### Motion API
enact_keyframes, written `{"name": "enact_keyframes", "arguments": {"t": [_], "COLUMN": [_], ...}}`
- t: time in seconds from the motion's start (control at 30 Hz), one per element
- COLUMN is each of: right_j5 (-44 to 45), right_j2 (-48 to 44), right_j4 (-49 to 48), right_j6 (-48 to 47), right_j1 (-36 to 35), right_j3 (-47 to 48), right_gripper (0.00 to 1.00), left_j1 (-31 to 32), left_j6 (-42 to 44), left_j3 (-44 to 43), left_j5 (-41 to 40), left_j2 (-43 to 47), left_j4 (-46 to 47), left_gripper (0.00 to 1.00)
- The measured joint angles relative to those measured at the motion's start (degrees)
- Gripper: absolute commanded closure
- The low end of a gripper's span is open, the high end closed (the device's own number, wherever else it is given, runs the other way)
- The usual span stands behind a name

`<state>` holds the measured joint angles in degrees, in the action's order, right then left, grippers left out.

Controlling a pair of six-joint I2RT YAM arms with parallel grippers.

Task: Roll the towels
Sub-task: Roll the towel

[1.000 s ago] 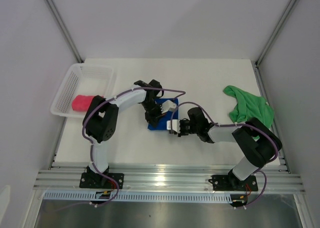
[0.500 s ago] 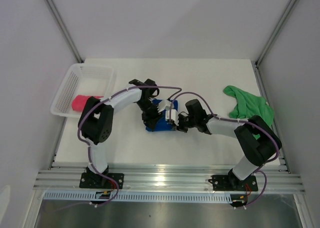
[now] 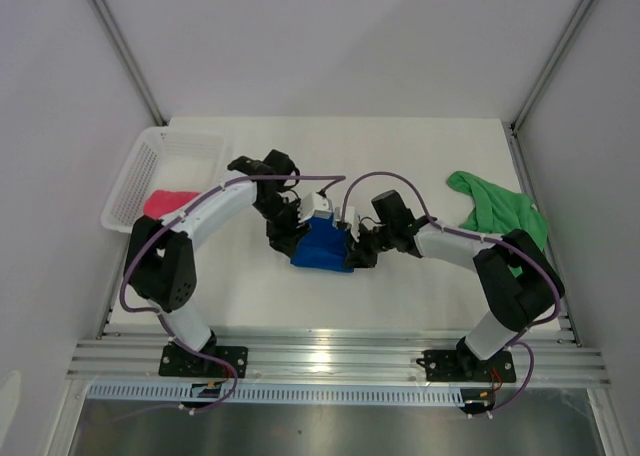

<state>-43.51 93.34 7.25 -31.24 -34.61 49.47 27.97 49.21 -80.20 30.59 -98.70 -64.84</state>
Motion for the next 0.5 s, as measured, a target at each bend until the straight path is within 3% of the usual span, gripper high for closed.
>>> {"name": "enact_keyframes", "arguments": {"t": [0.37, 0.5], "right_j5": [-11.3, -14.2], "right_j2": [3.1, 5.5], "right_j4": [3.1, 2.8], "right_j6": [14.2, 18.4], "right_j1": [6.4, 8.6], "right_j3": [1.7, 2.3], "right_gripper": [1.00, 1.00], "left_j1": [-0.2, 0.0], "left_j6": [4.7, 4.4], "left_j3": [9.8, 9.8], "left_j5": [-0.7, -0.7], "left_j2": [10.9, 10.8], "left_j4": [1.7, 4.9], "left_gripper": [0.43, 0.41]}}
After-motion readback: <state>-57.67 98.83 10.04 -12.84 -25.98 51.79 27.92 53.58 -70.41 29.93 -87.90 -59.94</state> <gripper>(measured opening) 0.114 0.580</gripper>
